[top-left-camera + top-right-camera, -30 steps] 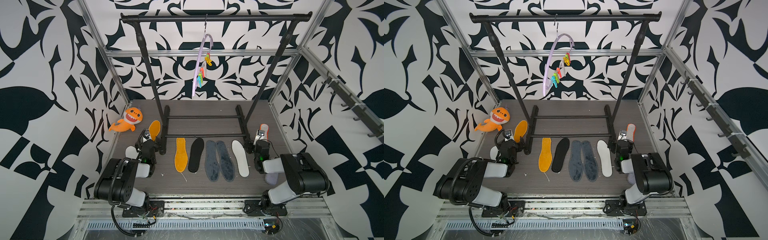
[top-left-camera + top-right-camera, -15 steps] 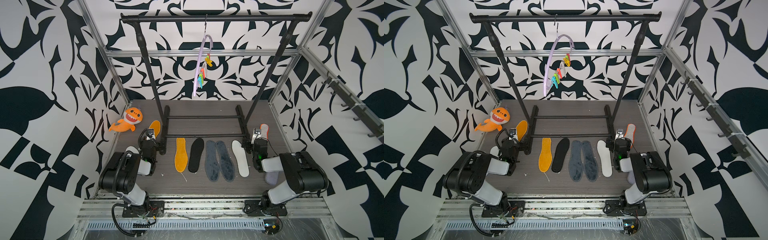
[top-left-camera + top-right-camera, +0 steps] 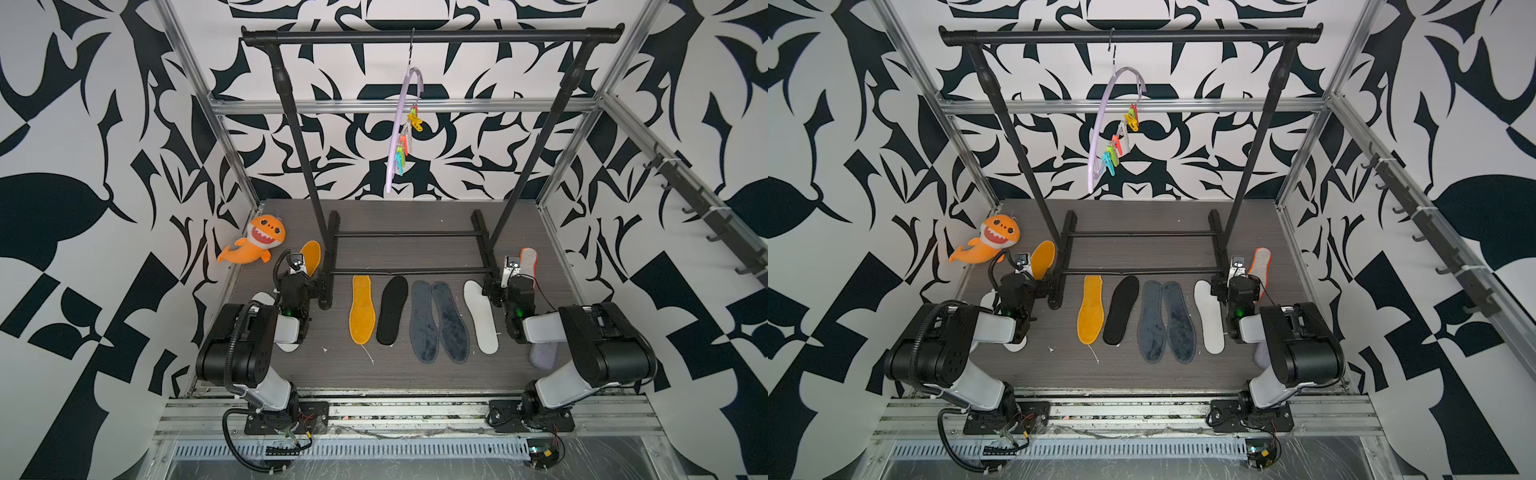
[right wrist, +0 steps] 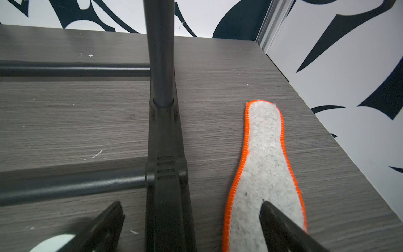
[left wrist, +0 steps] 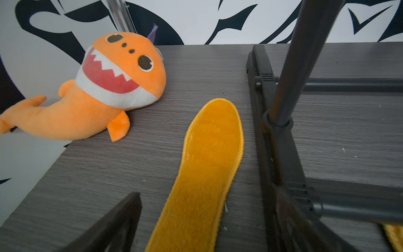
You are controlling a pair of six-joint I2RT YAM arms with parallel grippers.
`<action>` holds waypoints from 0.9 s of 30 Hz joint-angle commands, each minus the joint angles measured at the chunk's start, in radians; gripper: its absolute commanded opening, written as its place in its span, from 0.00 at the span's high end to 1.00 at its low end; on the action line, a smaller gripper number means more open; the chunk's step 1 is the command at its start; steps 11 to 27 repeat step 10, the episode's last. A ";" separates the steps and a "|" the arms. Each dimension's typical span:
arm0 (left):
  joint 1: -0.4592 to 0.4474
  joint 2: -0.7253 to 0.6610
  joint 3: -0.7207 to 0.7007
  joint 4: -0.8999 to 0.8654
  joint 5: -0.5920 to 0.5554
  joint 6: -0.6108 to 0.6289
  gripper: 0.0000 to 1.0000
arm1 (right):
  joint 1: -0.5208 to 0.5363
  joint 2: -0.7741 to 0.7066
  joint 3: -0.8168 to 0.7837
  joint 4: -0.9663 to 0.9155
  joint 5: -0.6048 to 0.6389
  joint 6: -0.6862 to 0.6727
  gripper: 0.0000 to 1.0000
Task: Take the shoe insoles off the hanger
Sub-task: Reset both arms
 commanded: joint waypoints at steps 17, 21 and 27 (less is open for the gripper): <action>0.003 -0.009 0.005 0.011 0.009 -0.009 0.01 | 0.001 0.000 0.033 0.007 -0.030 -0.016 0.00; 0.003 -0.009 0.005 0.011 0.009 -0.009 0.01 | 0.001 0.000 0.033 0.007 -0.030 -0.016 0.00; 0.003 -0.009 0.005 0.011 0.009 -0.009 0.01 | 0.001 0.000 0.033 0.007 -0.030 -0.016 0.00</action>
